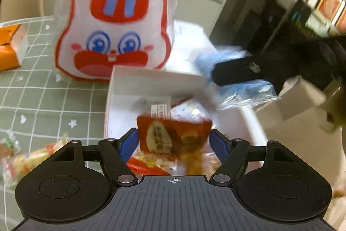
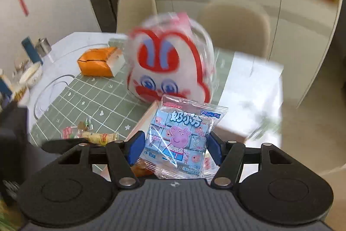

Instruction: Organize snacks

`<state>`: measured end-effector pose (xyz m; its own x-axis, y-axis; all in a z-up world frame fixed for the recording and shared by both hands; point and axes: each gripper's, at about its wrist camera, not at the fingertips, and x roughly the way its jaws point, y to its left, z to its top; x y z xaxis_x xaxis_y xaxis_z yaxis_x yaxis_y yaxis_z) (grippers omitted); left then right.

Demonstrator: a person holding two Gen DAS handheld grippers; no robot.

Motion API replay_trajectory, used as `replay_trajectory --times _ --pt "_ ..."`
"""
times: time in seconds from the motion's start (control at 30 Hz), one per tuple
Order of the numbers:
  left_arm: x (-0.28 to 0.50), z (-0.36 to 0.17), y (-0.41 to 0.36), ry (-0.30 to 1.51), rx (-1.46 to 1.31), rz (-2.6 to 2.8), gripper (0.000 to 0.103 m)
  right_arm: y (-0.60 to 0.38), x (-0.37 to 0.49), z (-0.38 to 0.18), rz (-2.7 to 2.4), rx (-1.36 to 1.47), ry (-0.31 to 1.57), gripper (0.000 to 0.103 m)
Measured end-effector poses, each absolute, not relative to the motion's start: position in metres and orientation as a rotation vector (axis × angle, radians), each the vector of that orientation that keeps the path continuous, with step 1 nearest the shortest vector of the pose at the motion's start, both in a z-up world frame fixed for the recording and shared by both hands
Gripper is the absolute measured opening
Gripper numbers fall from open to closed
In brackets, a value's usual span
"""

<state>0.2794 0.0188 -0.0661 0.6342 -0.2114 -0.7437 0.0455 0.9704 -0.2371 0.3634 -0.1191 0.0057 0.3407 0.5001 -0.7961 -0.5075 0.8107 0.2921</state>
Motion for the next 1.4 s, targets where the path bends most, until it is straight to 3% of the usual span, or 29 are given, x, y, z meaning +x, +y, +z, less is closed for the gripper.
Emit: replay_trajectory --times 0.1,0.3,0.47,0.63,0.77,0.87,0.93,0.97,1.0,1.1,1.2,1.4 --pt "0.274 -0.072 0.024 0.858 -0.230 -0.183 0.074 -0.117 0.383 -0.019 0.621 0.036 1.094 0.063" --pt "0.250 -0.055 0.060 0.848 -0.276 -0.219 0.073 -0.086 0.376 -0.023 0.610 -0.138 1.027 0.067" --pt "0.223 -0.041 0.133 0.772 -0.301 -0.040 0.072 -0.042 0.363 -0.014 0.676 -0.211 0.954 0.071" --pt "0.212 -0.067 0.226 0.813 -0.363 0.253 0.070 0.019 0.349 -0.023 0.819 -0.206 1.008 0.074" --pt "0.218 -0.100 0.251 0.859 -0.365 0.267 0.069 0.078 0.336 -0.042 0.879 -0.216 1.059 0.074" --pt "0.212 -0.112 0.247 0.890 -0.313 0.222 0.057 0.116 0.337 -0.061 0.867 -0.234 1.117 0.074" --pt "0.200 -0.116 0.246 0.891 -0.317 0.183 0.044 0.135 0.338 -0.074 0.840 -0.278 1.130 0.074" --pt "0.193 -0.117 0.245 0.891 -0.324 0.174 0.028 0.139 0.338 -0.079 0.835 -0.294 1.139 0.074" --pt "0.184 -0.118 0.245 0.899 -0.324 0.174 0.020 0.143 0.336 -0.083 0.837 -0.305 1.155 0.074" --pt "0.151 -0.117 0.242 0.891 -0.346 0.153 0.020 0.140 0.327 -0.087 0.877 -0.304 1.186 0.074" --pt "0.129 -0.117 0.238 0.893 -0.401 0.135 0.017 0.134 0.306 -0.085 0.925 -0.340 1.188 0.063" --pt "0.100 -0.108 0.234 0.881 -0.457 0.110 0.019 0.123 0.265 -0.082 1.019 -0.425 1.212 0.058"
